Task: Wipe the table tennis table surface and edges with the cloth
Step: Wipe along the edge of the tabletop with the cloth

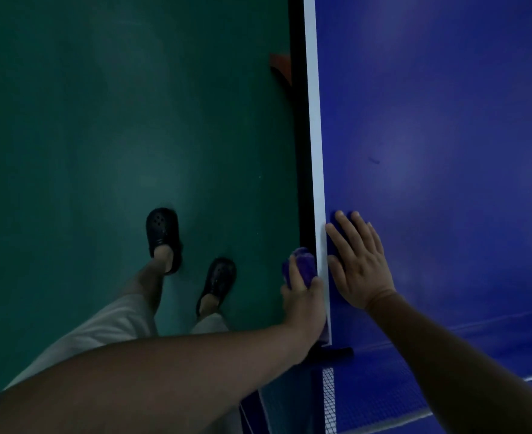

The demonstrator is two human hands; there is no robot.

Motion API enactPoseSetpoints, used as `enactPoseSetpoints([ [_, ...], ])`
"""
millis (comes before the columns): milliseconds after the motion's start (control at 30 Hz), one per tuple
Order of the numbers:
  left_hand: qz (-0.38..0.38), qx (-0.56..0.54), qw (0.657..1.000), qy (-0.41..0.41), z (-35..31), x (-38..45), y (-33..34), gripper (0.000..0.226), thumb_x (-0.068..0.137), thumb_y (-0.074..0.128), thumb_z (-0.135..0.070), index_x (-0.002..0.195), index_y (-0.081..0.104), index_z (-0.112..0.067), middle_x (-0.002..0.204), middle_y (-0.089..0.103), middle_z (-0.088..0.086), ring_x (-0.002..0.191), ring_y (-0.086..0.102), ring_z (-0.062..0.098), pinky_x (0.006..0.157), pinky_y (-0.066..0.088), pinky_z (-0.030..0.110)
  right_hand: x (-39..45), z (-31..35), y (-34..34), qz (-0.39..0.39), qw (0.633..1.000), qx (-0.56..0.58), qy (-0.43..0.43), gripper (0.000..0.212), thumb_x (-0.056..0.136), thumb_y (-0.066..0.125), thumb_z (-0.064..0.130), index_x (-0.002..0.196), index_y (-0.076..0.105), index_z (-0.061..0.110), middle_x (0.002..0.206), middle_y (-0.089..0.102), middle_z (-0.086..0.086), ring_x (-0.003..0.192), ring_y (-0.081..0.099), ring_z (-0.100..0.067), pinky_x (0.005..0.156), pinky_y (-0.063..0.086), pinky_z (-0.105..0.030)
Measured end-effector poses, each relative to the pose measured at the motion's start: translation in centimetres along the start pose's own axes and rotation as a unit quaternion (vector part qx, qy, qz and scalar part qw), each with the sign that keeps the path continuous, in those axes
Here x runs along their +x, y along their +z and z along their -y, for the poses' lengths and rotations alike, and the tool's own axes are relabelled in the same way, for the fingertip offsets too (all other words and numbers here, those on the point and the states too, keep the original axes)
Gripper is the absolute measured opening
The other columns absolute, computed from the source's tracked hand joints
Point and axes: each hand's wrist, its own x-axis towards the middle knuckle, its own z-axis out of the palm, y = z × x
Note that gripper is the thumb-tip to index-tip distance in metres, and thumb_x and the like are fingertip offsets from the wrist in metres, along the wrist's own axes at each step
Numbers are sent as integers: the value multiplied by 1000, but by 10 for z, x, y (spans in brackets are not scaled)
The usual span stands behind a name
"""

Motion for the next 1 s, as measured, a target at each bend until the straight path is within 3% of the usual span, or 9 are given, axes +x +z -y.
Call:
enactPoseSetpoints([
  [133, -9, -8, 998, 60, -60, 28, -7, 63, 103, 45, -29, 158, 15, -42, 154, 24, 14, 139, 36, 29, 117, 30, 35, 5, 0, -8, 13, 1000, 2, -5, 55, 101, 36, 37, 151, 34, 15, 161, 30, -11, 150, 23, -34, 119, 24, -54],
  [333, 4, 17, 992, 121, -132, 79, -17, 63, 104, 44, -27, 159, 15, -39, 152, 26, 16, 138, 37, 32, 118, 28, 41, 83, -5, -21, -55, 998, 33, 5, 46, 102, 46, 28, 141, 51, 3, 155, 40, -16, 147, 31, -36, 119, 28, -54],
  [467, 46, 61, 989, 126, -96, 51, -28, 68, 104, 45, -23, 160, 9, -37, 156, 25, 15, 140, 34, 26, 116, 27, 33, 174, -17, -30, -72, 996, 34, 34, 49, 103, 44, 26, 148, 44, 6, 159, 34, -15, 149, 24, -37, 123, 18, -50],
  [600, 42, 23, 998, 50, -76, 29, -20, 67, 104, 43, -25, 157, 10, -46, 152, 28, 8, 121, 45, 19, 95, 32, 24, 218, -23, -24, -73, 992, 59, 85, 50, 105, 35, 25, 154, 35, 16, 164, 25, -5, 153, 15, -26, 126, 8, -41],
  [667, 31, 13, 999, 41, -98, 45, -13, 64, 104, 42, -25, 157, 13, -45, 154, 26, 5, 124, 44, 21, 102, 34, 29, 216, -27, -22, -82, 991, 61, 90, 49, 106, 33, 25, 155, 34, 18, 164, 25, -3, 154, 15, -22, 126, 8, -39],
  [767, -9, -1, 996, 90, -156, 82, -13, 61, 103, 45, -21, 157, 23, -38, 154, 27, 14, 136, 39, 32, 115, 32, 40, 213, -30, -21, -90, 991, 58, 78, 50, 105, 33, 25, 155, 34, 19, 164, 27, -3, 154, 16, -23, 125, 11, -42],
  [900, -25, 4, 989, 147, -234, 131, -19, 59, 104, 44, -28, 157, 21, -42, 153, 28, 14, 135, 40, 31, 116, 32, 40, 217, -27, -24, -89, 992, 58, 73, 50, 104, 33, 26, 153, 37, 17, 163, 29, -6, 153, 20, -26, 125, 13, -44],
  [1000, -28, 11, 984, 178, -245, 143, -21, 58, 104, 44, -28, 156, 22, -44, 147, 32, 13, 131, 44, 31, 114, 35, 42, 216, -26, -25, -71, 993, 53, 77, 51, 103, 32, 28, 154, 36, 18, 163, 28, -5, 153, 18, -25, 125, 13, -46],
])
